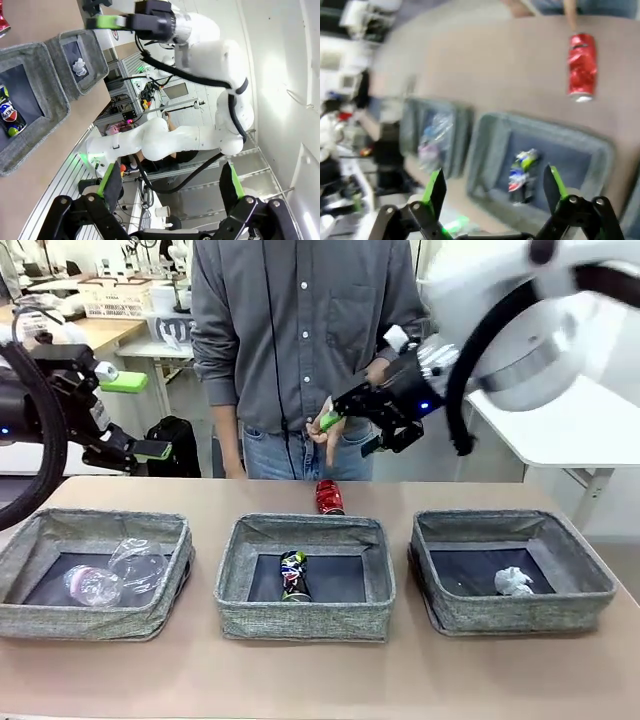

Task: Sort the waste into the appropriate baskets.
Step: Pick up the waste item pointed out by the person.

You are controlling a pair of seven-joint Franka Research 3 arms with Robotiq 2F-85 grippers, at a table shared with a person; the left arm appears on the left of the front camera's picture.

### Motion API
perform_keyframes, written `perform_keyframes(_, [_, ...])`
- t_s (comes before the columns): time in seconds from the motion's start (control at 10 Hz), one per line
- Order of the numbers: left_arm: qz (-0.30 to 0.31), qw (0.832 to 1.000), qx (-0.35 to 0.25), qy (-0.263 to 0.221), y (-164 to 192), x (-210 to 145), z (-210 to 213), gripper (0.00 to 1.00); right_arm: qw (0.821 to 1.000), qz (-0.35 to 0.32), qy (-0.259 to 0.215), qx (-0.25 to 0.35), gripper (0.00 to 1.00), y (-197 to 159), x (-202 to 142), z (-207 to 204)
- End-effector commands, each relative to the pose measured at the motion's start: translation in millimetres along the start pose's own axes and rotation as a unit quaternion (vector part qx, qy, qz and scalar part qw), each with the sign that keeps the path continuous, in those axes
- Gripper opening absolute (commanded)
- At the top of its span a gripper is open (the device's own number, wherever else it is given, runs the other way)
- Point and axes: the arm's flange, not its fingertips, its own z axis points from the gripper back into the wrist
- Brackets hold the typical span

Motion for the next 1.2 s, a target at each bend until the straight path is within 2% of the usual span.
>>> perform_keyframes(0.0, [-0.010,1.000,-0.011,-0.003,-0.7,-5.0,-2.2,1.00,0.984,-0.027,0.006,-0.179,1.00,-1.1,10.6,-35.8])
perform_keyframes(0.2, [-0.010,1.000,-0.011,-0.003,-0.7,-5.0,-2.2,1.00,0.973,0.018,0.016,-0.228,1.00,7.0,6.9,-51.9])
perform_keyframes(0.3, [-0.010,1.000,-0.011,-0.003,-0.7,-5.0,-2.2,1.00,0.978,0.040,0.006,-0.205,1.00,2.7,8.9,-49.2])
perform_keyframes(0.4, [-0.010,1.000,-0.011,-0.003,-0.7,-5.0,-2.2,1.00,0.984,0.027,-0.007,-0.174,1.00,-20.3,-14.2,-47.5])
perform_keyframes(0.6, [-0.010,1.000,-0.011,-0.003,-0.7,-5.0,-2.2,1.00,0.984,0.027,-0.007,-0.174,1.00,-20.3,-14.2,-47.5])
perform_keyframes(0.7, [-0.010,1.000,-0.011,-0.003,-0.7,-5.0,-2.2,1.00,0.980,0.035,-0.001,-0.197,1.00,-22.3,-11.8,-45.0])
perform_keyframes(0.8, [-0.010,1.000,-0.011,-0.003,-0.7,-5.0,-2.2,1.00,0.973,0.046,0.015,-0.226,1.00,-9.5,-9.0,-54.8])
perform_keyframes(1.1, [-0.010,1.000,-0.011,-0.003,-0.7,-5.0,-2.2,1.00,0.963,0.027,0.010,-0.268,1.00,23.3,20.7,-87.5])
